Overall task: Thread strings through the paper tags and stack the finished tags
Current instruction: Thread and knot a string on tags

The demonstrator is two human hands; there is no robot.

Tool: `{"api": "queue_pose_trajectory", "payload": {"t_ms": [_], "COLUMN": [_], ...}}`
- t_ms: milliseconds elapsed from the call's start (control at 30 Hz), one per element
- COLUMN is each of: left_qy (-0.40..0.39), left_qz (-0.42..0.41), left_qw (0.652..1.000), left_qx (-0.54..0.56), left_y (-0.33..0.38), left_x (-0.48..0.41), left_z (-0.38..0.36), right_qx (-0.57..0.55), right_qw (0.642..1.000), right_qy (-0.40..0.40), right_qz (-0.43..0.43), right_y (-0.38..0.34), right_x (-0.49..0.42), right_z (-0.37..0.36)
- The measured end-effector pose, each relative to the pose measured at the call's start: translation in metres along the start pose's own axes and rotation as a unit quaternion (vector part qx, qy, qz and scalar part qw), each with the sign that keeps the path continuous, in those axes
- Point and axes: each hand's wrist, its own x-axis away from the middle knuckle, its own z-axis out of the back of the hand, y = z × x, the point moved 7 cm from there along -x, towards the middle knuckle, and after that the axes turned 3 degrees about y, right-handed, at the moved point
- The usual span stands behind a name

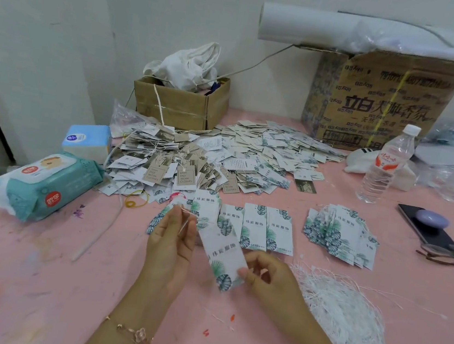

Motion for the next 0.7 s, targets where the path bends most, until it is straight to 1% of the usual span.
{"api": "queue_pose_trajectory", "payload": {"t_ms": [33,100,167,233,300,367,500,600,700], "left_qy": [0.005,0.009,0.003,-0.008,-0.027,-0.049,-0.076,-0.072,-0.056], "left_qz": [-0.008,-0.019,-0.028,-0.03,-0.008,0.02,0.052,0.068,0.093], "left_qw": [1.0,1.0,0.997,0.986,0.974,0.962,0.959,0.958,0.958], "left_qx": [0.008,-0.008,-0.075,-0.161,-0.226,-0.268,-0.269,-0.27,-0.266], "left_y": [0.001,0.0,-0.006,-0.015,-0.029,-0.044,-0.056,-0.057,-0.058], "left_x": [0.0,0.001,0.004,0.009,0.013,0.017,0.022,0.02,0.017], "left_z": [0.001,0.002,-0.001,-0.004,-0.006,-0.007,-0.008,-0.006,-0.003], "right_qx": [-0.054,-0.179,-0.264,-0.311,-0.329,-0.331,-0.33,-0.358,-0.365], "right_qw": [0.998,0.981,0.958,0.94,0.933,0.931,0.93,0.914,0.896], "right_qy": [0.018,0.049,0.079,0.094,0.099,0.1,0.103,0.14,0.211], "right_qz": [-0.018,-0.052,-0.081,-0.104,-0.112,-0.117,-0.124,-0.131,-0.137], "right_y": [0.001,0.006,0.013,0.017,0.019,0.02,0.018,0.018,0.025], "right_x": [-0.001,-0.003,-0.004,-0.004,-0.004,-0.004,-0.003,-0.003,-0.001], "right_z": [0.004,0.01,0.013,0.013,0.014,0.014,0.017,0.032,0.065]}}
